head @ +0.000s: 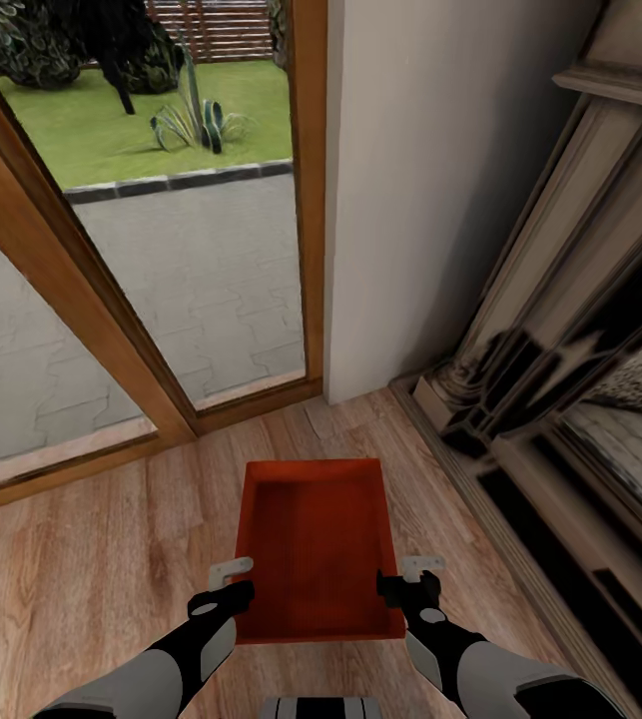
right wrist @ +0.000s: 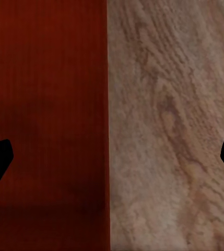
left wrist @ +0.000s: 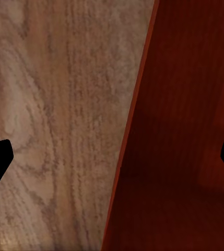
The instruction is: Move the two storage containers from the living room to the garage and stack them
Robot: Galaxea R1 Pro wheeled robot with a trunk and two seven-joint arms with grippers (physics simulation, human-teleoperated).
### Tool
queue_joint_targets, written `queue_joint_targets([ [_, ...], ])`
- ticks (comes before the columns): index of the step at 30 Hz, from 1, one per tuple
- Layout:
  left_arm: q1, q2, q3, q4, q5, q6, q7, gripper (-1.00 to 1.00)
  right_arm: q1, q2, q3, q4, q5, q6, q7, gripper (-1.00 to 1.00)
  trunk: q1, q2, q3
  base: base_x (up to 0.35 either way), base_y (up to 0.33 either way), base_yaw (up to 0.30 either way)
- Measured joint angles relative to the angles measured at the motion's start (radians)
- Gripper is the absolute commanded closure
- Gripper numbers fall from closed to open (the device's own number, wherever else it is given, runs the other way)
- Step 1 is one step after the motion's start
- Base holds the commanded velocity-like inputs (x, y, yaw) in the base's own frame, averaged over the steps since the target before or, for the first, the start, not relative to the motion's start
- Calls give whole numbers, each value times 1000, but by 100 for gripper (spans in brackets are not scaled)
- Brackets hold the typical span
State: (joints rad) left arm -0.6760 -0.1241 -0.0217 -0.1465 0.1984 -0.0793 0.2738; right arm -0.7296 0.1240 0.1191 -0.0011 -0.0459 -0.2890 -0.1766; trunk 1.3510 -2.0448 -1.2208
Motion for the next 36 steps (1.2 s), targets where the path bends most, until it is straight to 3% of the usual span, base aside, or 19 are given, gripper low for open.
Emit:
queue_joint_targets([
  [12, 0, 6, 0, 1, -12, 2, -6, -100, 1, 0, 1, 1, 0, -2, 1, -100, 0, 0, 0, 0, 0, 0],
  [17, 0, 7, -10, 1, -94, 3, -10, -100, 1, -1, 1, 3, -2, -1, 1, -100, 0, 0, 0, 0, 0, 0],
  [21, 0, 7, -12, 1, -127, 1, -13, -100, 1, -1, 1, 3, -3, -1, 1, -100, 0, 0, 0, 0, 0, 0],
  [36, 0, 6, -14, 1, -140, 0, -16, -100, 2, 0, 0, 11, -4, -1, 0, -100, 0, 0, 0, 0, 0, 0],
])
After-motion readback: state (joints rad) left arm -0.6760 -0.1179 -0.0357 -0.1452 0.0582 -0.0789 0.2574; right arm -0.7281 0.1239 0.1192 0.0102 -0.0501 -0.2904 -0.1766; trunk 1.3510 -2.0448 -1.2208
